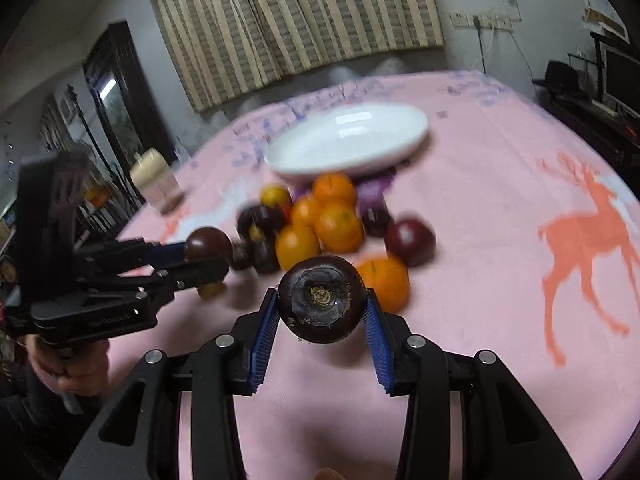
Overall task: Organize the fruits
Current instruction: 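Carry both fruits over the white plate and open both tools to release them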
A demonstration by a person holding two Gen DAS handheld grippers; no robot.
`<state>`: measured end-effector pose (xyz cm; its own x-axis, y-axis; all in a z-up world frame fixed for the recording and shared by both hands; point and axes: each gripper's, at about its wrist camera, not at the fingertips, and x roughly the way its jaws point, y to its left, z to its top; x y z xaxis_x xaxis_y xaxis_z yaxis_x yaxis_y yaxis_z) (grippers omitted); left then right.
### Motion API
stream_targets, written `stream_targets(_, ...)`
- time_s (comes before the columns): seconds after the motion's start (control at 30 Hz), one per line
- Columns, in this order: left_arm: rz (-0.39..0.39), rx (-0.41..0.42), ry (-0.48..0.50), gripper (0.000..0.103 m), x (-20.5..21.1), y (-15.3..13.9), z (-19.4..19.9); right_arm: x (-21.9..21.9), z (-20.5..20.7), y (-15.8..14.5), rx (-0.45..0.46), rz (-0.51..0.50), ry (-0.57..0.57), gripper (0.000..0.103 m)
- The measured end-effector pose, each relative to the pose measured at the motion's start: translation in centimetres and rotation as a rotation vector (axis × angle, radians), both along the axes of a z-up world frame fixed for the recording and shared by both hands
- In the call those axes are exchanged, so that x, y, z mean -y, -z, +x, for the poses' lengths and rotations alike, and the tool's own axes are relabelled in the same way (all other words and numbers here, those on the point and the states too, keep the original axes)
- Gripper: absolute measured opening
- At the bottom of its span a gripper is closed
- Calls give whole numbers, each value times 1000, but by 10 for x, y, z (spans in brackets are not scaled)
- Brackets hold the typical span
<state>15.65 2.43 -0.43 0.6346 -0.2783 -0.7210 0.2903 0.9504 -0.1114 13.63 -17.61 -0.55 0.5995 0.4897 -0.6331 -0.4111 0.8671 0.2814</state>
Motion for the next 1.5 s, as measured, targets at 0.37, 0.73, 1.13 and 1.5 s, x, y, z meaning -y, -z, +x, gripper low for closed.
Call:
stream_targets(0.37,-18,-1,-125,40,-36,-24,162,-65,183,-28,-14,-129,42,43)
stream_targets(0.73,-3,-157,-165,43,-41,24,230,-85,233,23,-183,-200,37,49)
stream_targets(1.13,-4,5,-225,95,-64,-25,159,-43,154,-4,-36,-172,48,72)
stream_targets(1.5,-23,26,-267,95,-114,10,53,4,31,15,-8,-108,157,72)
